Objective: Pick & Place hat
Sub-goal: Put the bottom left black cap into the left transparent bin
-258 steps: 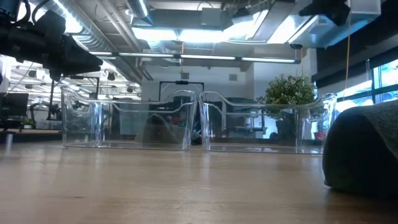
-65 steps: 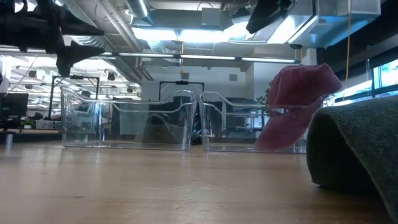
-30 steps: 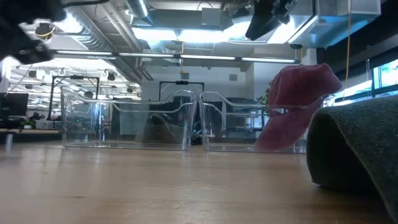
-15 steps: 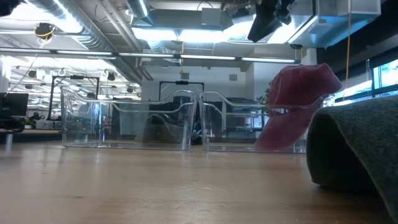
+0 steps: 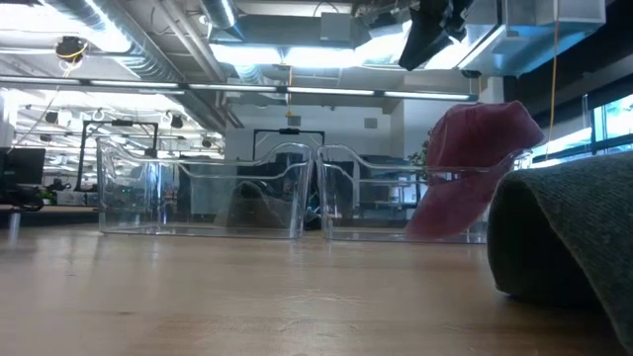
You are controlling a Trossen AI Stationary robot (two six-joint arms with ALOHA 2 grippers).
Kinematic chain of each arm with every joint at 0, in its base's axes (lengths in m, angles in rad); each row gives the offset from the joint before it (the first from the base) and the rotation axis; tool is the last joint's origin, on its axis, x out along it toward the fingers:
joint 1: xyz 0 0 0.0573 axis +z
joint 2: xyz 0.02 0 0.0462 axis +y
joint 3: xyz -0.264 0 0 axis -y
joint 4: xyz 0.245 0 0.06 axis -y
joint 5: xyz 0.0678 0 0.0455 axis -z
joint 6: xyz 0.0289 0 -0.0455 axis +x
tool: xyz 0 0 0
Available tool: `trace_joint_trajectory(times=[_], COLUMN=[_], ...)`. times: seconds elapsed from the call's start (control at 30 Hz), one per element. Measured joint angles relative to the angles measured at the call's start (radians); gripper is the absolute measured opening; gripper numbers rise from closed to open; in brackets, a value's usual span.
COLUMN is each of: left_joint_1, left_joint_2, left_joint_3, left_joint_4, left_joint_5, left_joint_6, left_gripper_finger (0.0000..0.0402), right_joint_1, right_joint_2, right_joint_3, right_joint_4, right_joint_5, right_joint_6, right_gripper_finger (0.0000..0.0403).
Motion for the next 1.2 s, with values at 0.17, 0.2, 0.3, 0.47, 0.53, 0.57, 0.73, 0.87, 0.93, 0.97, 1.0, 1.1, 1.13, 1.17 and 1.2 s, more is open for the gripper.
trace_joint_trajectory(times=[0.17, 0.2, 0.3, 0.47, 0.53, 0.57, 0.73, 0.87, 0.93, 0.97, 1.0, 1.1, 1.13, 1.17, 1.2], left_joint_1=[0.002, 0.002, 0.002, 0.002, -0.001, -0.001, 0.001, 0.001, 0.001, 0.001, 0.001, 0.001, 0.001, 0.001, 0.002], left_joint_2=[0.053, 0.059, 0.066, 0.066, 0.066, 0.066, 0.066, 0.066, 0.07, 0.074, 0.078, 0.099, 0.107, 0.115, 0.124], left_joint_3=[0.0, 0.0, 0.0, 0.0, 0.0, 0.0, 0.0, 0.001, 0.0, 0.0, 0.0, 0.0, -0.004, -0.01, -0.016], left_joint_4=[0.0, 0.0, 0.001, 0.021, 0.036, 0.042, 0.095, 0.13, 0.112, 0.1, 0.09, 0.075, 0.085, 0.102, 0.119], left_joint_5=[0.0, 0.0, 0.003, 0.014, 0.012, 0.006, 0.012, 0.01, 0.004, 0.003, 0.004, 0.03, 0.047, 0.065, 0.077], left_joint_6=[0.063, 0.058, 0.015, -0.006, -0.007, -0.007, -0.013, 0.007, 0.008, -0.003, -0.012, -0.045, -0.048, -0.046, -0.046], left_gripper_finger=[0.0099, 0.0101, 0.0113, 0.0153, 0.0174, 0.0183, 0.0211, 0.0216, 0.0216, 0.0215, 0.0214, 0.0208, 0.0206, 0.0204, 0.0202], right_joint_1=[0.0, 0.0, 0.0, 0.0, 0.0, 0.0, 0.001, 0.001, 0.001, 0.001, 0.001, 0.001, 0.001, 0.001, 0.001], right_joint_2=[0.0, 0.0, 0.001, 0.001, 0.001, 0.001, 0.001, 0.001, 0.001, 0.001, 0.001, 0.001, 0.001, 0.001, 0.001], right_joint_3=[0.0, 0.0, 0.0, 0.0, 0.0, 0.0, 0.0, 0.0, 0.0, 0.0, 0.0, 0.0, 0.0, 0.0, 0.0], right_joint_4=[0.0, 0.0, 0.0, -0.006, -0.009, -0.009, -0.009, -0.009, -0.009, -0.009, -0.008, -0.008, -0.008, -0.008, -0.008], right_joint_5=[-0.001, -0.001, -0.001, -0.002, -0.002, -0.002, -0.003, -0.003, -0.002, -0.002, -0.002, -0.002, -0.002, -0.002, -0.002], right_joint_6=[0.004, 0.008, 0.022, 0.024, 0.024, 0.024, 0.024, 0.024, 0.024, 0.024, 0.024, 0.024, 0.024, 0.024, 0.024], right_gripper_finger=[0.0172, 0.0172, 0.0172, 0.0172, 0.0172, 0.0172, 0.0172, 0.0172, 0.0172, 0.0172, 0.0172, 0.0172, 0.0172, 0.0172, 0.0172])
